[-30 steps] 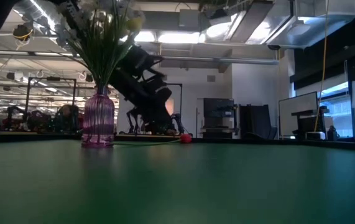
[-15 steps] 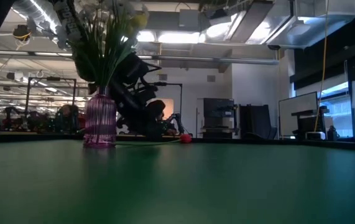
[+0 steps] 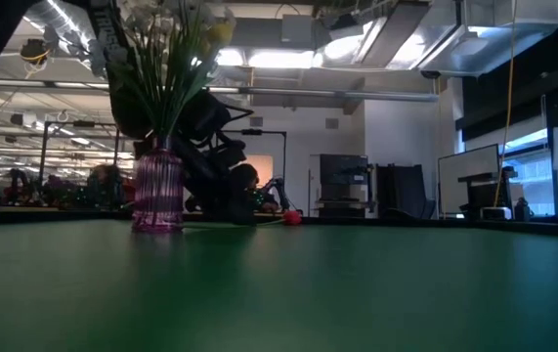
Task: Sort flowers into vase by color
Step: Put the red flower into the blue vase
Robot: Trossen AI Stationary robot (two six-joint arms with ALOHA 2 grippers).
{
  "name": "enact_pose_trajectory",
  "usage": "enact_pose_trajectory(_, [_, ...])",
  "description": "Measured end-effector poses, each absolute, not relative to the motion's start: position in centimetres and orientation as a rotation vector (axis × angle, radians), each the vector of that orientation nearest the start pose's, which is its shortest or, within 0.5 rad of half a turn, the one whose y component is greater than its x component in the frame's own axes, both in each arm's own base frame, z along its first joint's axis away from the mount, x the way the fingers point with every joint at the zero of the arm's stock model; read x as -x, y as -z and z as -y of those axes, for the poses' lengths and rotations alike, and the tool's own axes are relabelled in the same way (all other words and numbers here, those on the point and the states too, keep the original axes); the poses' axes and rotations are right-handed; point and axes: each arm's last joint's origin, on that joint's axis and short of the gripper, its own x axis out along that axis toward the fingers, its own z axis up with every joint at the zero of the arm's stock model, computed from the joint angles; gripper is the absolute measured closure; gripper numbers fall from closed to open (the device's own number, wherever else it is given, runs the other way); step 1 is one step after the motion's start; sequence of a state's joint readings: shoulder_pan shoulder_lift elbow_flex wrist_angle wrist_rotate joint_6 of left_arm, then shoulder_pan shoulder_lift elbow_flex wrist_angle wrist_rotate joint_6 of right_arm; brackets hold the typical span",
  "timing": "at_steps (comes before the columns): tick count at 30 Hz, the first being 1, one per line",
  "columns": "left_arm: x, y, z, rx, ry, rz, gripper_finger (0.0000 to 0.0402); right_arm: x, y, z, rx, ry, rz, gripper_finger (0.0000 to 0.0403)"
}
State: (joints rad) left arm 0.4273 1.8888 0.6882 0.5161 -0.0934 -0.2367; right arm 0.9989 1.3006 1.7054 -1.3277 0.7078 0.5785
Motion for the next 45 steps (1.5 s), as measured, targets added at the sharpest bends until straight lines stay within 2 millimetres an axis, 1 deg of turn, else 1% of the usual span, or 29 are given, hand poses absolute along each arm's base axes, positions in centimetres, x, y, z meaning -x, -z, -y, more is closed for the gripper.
enact_pose_trajectory(3, [-29.2,-8.2,-13.6,0.322,-0.610,-0.633,0.0292,-12.7,-43.8,-16.2,0.139,-0.084,-0.646,0.0166])
enact_pose_trajectory(5, [-29.2,-8.2,-13.7,0.310,-0.642,-0.635,0.0322,-12.7,-43.8,-16.2,0.138,-0.084,-0.646,0.0166])
enact_pose_trajectory(8, [-29.0,-8.4,-14.1,0.312,-0.667,-0.624,0.0380,-12.7,-43.8,-16.2,0.138,-0.084,-0.646,0.0166])
enact_pose_trajectory(9, [-28.9,-8.4,-14.3,0.312,-0.675,-0.623,0.0390,-12.7,-43.8,-16.2,0.138,-0.084,-0.646,0.0166])
enact_pose_trajectory(15, [-28.5,-8.5,-15.3,0.300,-0.714,-0.605,0.0399,-12.7,-43.8,-16.2,0.139,-0.084,-0.646,0.0166])
enact_pose_trajectory(19, [-27.7,-9.6,-16.5,0.280,-0.783,-0.572,0.0401,-12.7,-43.9,-16.2,0.150,-0.060,-0.628,0.0166])
enact_pose_trajectory(24, [-27.5,-13.3,-17.5,0.250,-0.785,-0.439,0.0401,-13.0,-43.9,-15.8,0.174,-0.003,-0.600,0.0166])
enact_pose_trajectory(27, [-27.4,-15.5,-17.6,0.226,-0.776,-0.370,0.0401,-13.7,-43.9,-15.2,0.172,0.035,-0.604,0.0166])
enact_pose_trajectory(30, [-27.3,-18.3,-17.5,0.198,-0.755,-0.270,0.0401,-14.8,-43.9,-14.2,0.180,0.066,-0.628,0.0166])
enact_pose_trajectory(34, [-26.6,-21.9,-16.9,0.175,-0.706,-0.142,0.0401,-17.1,-44.3,-12.4,0.184,0.111,-0.620,0.0166])
enact_pose_trajectory(37, [-25.7,-25.5,-16.3,0.107,-0.690,-0.028,0.0401,-18.9,-45.0,-11.1,0.202,0.158,-0.554,0.0166])
enact_pose_trajectory(41, [-24.2,-29.6,-15.2,0.036,-0.662,0.100,0.0401,-21.8,-45.5,-9.3,0.180,0.238,-0.411,0.0166])
enact_pose_trajectory(43, [-23.4,-31.3,-14.7,0.006,-0.639,0.154,0.0401,-23.3,-45.4,-8.3,0.144,0.287,-0.334,0.0166])
enact_pose_trajectory(45, [-22.8,-32.5,-13.9,-0.023,-0.596,0.197,0.0401,-25.0,-45.1,-7.0,0.105,0.330,-0.240,0.0166])
